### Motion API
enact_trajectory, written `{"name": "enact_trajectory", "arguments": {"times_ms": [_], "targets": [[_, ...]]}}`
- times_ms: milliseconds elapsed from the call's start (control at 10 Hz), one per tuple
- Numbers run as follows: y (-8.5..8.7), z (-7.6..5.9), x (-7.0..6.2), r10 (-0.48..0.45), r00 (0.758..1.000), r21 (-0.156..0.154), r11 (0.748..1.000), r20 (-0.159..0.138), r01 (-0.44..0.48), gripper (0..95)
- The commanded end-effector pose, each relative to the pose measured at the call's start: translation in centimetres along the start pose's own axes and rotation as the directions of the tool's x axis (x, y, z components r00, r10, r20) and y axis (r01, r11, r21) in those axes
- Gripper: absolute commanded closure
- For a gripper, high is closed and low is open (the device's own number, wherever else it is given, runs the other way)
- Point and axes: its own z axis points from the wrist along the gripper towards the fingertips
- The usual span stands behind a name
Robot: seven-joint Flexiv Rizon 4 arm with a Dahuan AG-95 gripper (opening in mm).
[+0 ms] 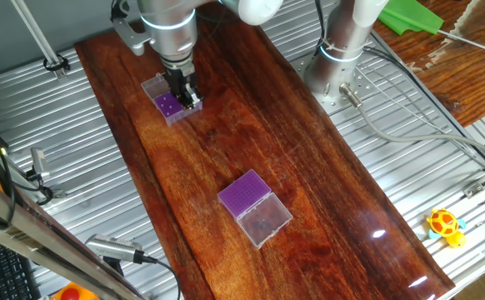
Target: Transfer all small pipette tips from one holder to another
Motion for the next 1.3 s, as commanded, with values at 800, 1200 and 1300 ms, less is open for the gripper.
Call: {"name": "enact_trajectory", "arguments": {"times_ms": [800,1200,1300], "targets": [[-6.6,3.9,-3.2,-0.103,0.995,-0.004,0.995,0.004,0.103,95.0],[-6.7,3.7,-3.3,-0.118,0.993,-0.01,0.993,-0.003,0.118,95.0],[-6.7,3.7,-3.3,-0.126,0.992,-0.012,0.992,-0.007,0.126,95.0]]}}
